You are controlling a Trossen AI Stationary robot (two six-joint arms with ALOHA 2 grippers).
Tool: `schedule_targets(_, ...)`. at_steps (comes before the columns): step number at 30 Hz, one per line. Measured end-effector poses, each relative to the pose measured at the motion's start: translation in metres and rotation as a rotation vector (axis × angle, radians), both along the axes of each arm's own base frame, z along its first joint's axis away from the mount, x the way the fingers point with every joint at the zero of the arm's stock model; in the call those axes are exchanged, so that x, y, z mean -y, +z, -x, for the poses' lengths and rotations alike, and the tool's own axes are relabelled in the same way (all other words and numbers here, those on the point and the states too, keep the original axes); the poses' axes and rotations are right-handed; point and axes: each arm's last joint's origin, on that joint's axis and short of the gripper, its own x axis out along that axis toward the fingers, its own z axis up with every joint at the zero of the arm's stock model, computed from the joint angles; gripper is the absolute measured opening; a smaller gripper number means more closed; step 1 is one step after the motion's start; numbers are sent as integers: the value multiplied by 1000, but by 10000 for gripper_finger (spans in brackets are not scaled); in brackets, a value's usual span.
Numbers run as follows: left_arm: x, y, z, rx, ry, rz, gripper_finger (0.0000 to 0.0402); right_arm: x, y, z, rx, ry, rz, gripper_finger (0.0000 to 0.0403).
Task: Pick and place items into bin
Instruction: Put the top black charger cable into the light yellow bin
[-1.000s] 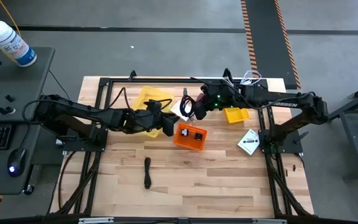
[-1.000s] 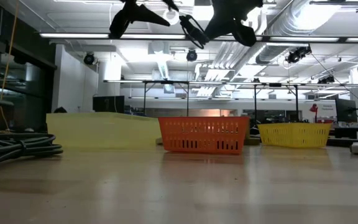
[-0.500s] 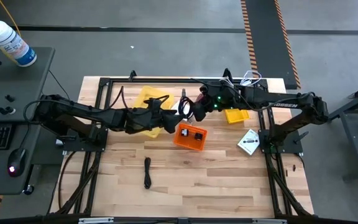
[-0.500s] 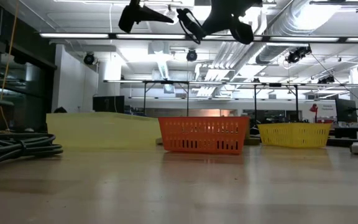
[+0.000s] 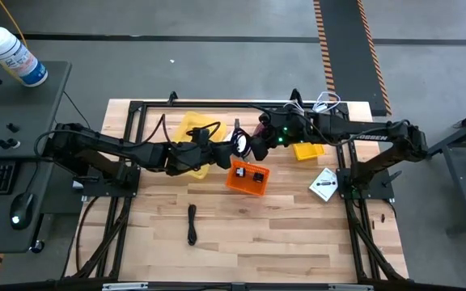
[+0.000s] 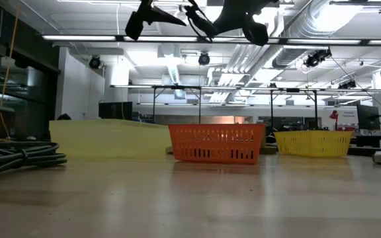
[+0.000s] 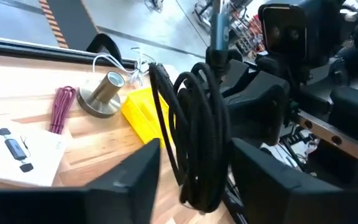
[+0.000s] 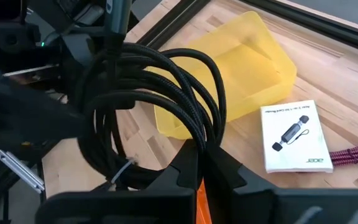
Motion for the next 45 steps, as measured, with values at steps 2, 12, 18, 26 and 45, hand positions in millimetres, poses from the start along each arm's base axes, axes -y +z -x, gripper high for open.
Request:
schedule_targets(2, 0, 0, 0, 0, 1, -1, 127, -1, 0, 0, -1, 3, 0, 0)
schedule_targets(12, 0, 0, 0, -18, -22, -18, 19, -3, 1, -1, 7, 43, 0, 17)
schedule_targets(18, 0, -1, 0, -39, -29, -23, 7, -3, 2, -2, 22, 63, -2, 80)
schedule_targets(26, 0, -9, 4, -145, -17, -45, 3, -5, 3, -2, 30, 134, -26, 169)
schedule_targets(45, -51, -12, 81, -635, 127, 41, 0, -8, 12, 9, 39, 173, -18, 214)
